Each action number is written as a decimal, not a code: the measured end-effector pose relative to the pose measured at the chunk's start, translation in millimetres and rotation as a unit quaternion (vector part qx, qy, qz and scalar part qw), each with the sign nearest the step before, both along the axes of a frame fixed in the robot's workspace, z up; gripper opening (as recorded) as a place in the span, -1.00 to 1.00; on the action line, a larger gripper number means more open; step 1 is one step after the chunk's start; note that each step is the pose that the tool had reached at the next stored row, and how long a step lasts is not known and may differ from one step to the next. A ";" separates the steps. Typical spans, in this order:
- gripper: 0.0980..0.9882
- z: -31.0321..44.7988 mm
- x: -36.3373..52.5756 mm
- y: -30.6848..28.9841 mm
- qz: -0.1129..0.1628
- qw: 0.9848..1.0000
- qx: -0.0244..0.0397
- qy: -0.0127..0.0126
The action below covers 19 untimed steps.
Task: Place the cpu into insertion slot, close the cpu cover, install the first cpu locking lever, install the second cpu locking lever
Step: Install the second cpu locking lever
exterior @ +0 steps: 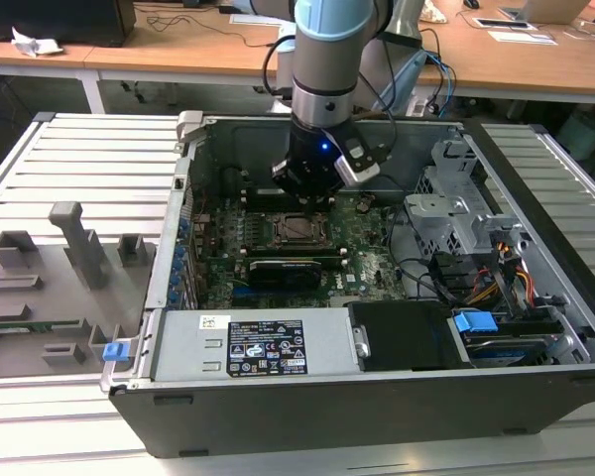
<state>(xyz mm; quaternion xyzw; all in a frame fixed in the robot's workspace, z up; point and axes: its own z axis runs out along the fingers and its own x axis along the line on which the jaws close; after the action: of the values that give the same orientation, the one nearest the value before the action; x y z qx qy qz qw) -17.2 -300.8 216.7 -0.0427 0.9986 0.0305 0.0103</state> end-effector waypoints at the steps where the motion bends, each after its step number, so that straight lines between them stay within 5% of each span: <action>1: -0.98 2.0 0.0 0.0 0.000 1.000 0.000 0.000; 7: -0.98 13.2 0.0 0.0 0.000 1.000 0.000 0.000; 14: -0.98 14.2 -0.1 -7.1 0.000 1.000 0.000 0.000; 15: -0.98 14.2 -0.1 -8.4 0.000 1.000 0.000 0.001; 17: -0.98 14.1 -0.1 -12.2 0.000 1.000 0.000 0.007; 19: -0.98 14.2 -0.1 -15.2 0.000 1.000 0.000 0.009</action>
<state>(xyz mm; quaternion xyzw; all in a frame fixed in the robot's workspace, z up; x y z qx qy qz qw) -17.3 -316.0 230.9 -0.0425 0.9986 0.0309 0.0016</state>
